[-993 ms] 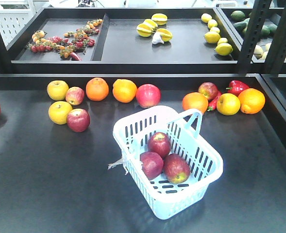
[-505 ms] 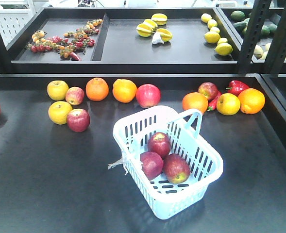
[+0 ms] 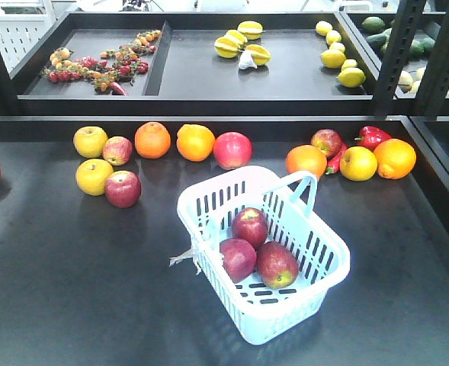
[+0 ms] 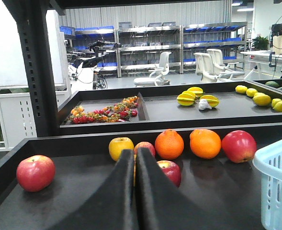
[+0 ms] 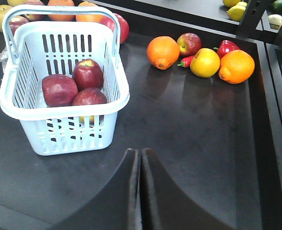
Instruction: Pick three apples into basket with both arms
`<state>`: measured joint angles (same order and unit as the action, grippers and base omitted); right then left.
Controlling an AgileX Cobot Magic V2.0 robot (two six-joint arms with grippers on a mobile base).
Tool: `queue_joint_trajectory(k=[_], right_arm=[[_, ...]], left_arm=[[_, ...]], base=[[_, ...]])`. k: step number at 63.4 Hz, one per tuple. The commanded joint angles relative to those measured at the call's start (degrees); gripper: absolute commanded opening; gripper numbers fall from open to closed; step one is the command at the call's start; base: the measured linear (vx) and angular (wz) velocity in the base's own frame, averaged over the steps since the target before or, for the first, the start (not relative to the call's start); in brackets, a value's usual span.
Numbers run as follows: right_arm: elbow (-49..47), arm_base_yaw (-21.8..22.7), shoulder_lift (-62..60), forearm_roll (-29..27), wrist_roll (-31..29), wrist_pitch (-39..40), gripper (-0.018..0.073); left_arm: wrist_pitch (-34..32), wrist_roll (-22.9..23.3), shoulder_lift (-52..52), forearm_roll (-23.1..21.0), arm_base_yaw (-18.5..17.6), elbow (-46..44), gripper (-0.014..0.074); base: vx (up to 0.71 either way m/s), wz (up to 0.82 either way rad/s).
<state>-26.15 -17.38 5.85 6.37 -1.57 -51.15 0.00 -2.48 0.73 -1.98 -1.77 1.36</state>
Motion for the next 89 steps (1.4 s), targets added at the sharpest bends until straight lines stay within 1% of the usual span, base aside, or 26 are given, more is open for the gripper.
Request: queue_joint_trajectory(k=[1,13,18,21,25,31,35,38,41,46,50,52,57,63,66,76,81,89], right_arm=[[-1.27,0.25,0.81,0.86,-0.26,3.92,-0.0004],[-1.27,0.25,0.81,0.86,-0.26,3.97,-0.0004],[-1.27,0.25,0.81,1.11,-0.38,5.54,-0.0004],[-1.06,0.25,0.94,0.32,0.01,7.82,-0.0004],[1.03,0.25,0.93,-0.55,1.57,14.00,-0.0004],[7.25,0.25,0.93,0.41,2.69,22.10,-0.0004],[11.73,0.46,0.93,1.17,4.33,24.87,-0.0004],[15.28,1.67,0.93,0.96,6.99,26.31,-0.0004],[17.83,3.74,0.93,0.80,11.12,28.93,-0.0004],[20.54,8.45,0.22,0.91,15.76,33.98,-0.0004],[22.07,11.95,-1.27,0.92,17.32,36.26,-0.0004],[22.69,13.01,-2.17,0.97,17.60,36.80,-0.0004],[25.08,14.12,-4.97,1.20,17.72,39.24,-0.0004],[28.90,14.58,-7.16,1.14,18.23,44.61,-0.0004],[28.50,14.58,-7.05,1.51,18.37,42.72,-0.0004],[28.55,14.58,-7.05,4.06,18.31,45.78,-0.0004],[28.61,14.58,-7.05,4.12,18.31,47.39,-0.0004],[28.61,14.58,-7.05,4.12,18.31,47.41,-0.0004]], left_arm=[[-3.80,0.15,0.82,-0.57,0.13,1.37,-0.0006],[-3.80,0.15,0.82,-0.57,0.13,1.37,-0.0006],[-3.80,0.15,0.82,-0.57,0.13,1.37,-0.0006],[-3.80,0.15,0.82,-0.57,0.13,1.37,-0.0006],[-3.80,0.15,0.82,-0.57,0.13,1.37,-0.0006],[-3.80,0.15,0.82,-0.57,0.13,1.37,-0.0006],[-3.80,0.15,0.82,-0.57,0.13,1.37,-0.0006],[-3.80,0.15,0.82,-0.57,0.13,1.37,-0.0006],[-3.80,0.15,0.82,-0.57,0.13,1.37,-0.0006],[-3.80,0.15,0.82,-0.57,0.13,1.37,-0.0006],[-3.80,0.15,0.82,-0.57,0.13,1.37,-0.0006],[-3.80,0.15,0.82,-0.57,0.13,1.37,-0.0006],[-3.80,0.15,0.82,-0.57,0.13,1.37,-0.0006],[-3.80,0.15,0.82,-0.57,0.13,1.37,-0.0006],[-3.80,0.15,0.82,-0.57,0.13,1.37,-0.0006],[-3.80,0.15,0.82,-0.57,0.13,1.37,-0.0006],[-3.80,0.15,0.82,-0.57,0.13,1.37,-0.0006],[-3.80,0.15,0.82,-0.57,0.13,1.37,-0.0006]], base=[[0.00,0.00],[0.00,0.00],[0.00,0.00],[0.00,0.00],[0.00,0.00],[0.00,0.00],[0.00,0.00],[0.00,0.00],[0.00,0.00],[0.00,0.00],[0.00,0.00],[0.00,0.00],[0.00,0.00],[0.00,0.00],[0.00,0.00],[0.00,0.00],[0.00,0.00],[0.00,0.00]])
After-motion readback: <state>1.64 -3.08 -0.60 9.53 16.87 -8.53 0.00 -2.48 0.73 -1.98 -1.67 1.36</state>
